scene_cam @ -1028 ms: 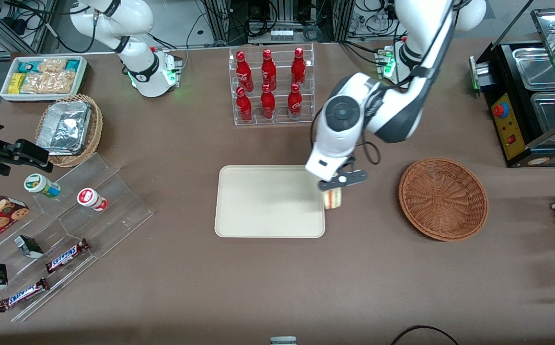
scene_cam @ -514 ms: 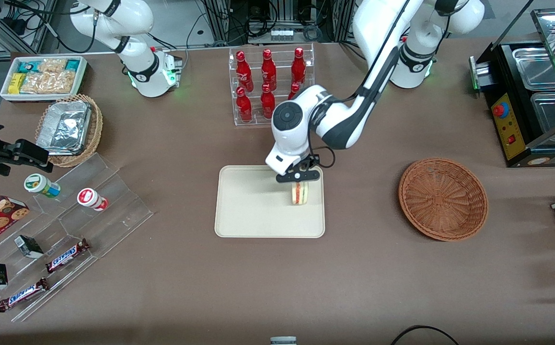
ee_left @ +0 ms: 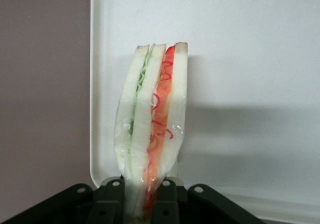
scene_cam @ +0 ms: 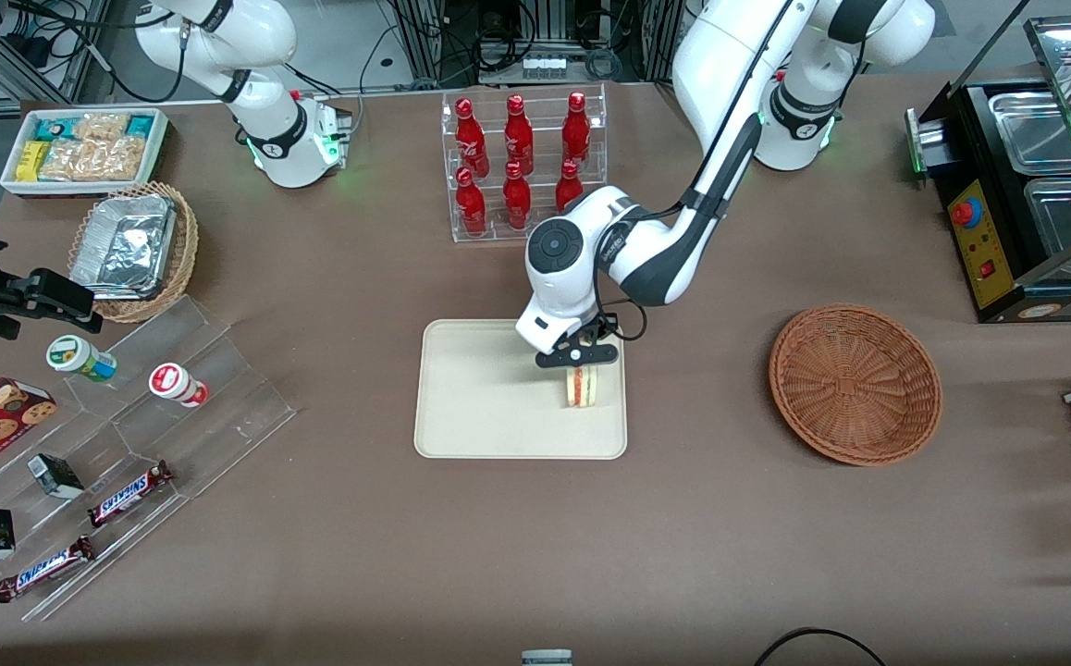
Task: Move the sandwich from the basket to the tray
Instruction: 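Lower the sandwich onto the tray and open the left gripper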
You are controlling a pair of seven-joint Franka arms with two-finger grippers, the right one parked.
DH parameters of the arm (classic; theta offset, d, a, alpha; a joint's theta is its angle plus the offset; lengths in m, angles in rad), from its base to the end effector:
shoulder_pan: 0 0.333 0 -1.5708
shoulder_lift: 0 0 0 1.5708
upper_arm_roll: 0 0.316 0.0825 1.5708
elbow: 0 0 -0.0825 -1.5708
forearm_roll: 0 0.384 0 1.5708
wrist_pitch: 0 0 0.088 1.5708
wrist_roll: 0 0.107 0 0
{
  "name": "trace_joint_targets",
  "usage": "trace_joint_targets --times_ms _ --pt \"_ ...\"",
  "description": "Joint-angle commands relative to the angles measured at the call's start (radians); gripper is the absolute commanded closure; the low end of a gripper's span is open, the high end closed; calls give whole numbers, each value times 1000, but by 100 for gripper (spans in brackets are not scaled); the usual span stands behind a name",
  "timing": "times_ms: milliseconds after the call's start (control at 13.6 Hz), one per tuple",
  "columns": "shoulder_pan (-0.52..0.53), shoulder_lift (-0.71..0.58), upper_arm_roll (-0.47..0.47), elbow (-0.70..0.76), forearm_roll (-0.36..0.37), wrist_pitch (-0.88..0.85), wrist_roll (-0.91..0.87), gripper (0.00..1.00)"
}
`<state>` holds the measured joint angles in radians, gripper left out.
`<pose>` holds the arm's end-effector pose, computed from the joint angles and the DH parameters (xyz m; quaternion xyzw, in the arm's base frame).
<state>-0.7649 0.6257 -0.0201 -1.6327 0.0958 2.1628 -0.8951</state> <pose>0.4838 -0.4758 0.2461 -0.9979 -0.0280 0.0076 0.0571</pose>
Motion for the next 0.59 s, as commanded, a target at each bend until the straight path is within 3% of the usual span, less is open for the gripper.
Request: trace_joint_targets --times_ms 0,440,514 --pt "-1 55 5 66 18 -3 -7 83" --pt "1 88 5 80 59 22 -8 84" --pt "1 88 5 82 59 22 -7 63"
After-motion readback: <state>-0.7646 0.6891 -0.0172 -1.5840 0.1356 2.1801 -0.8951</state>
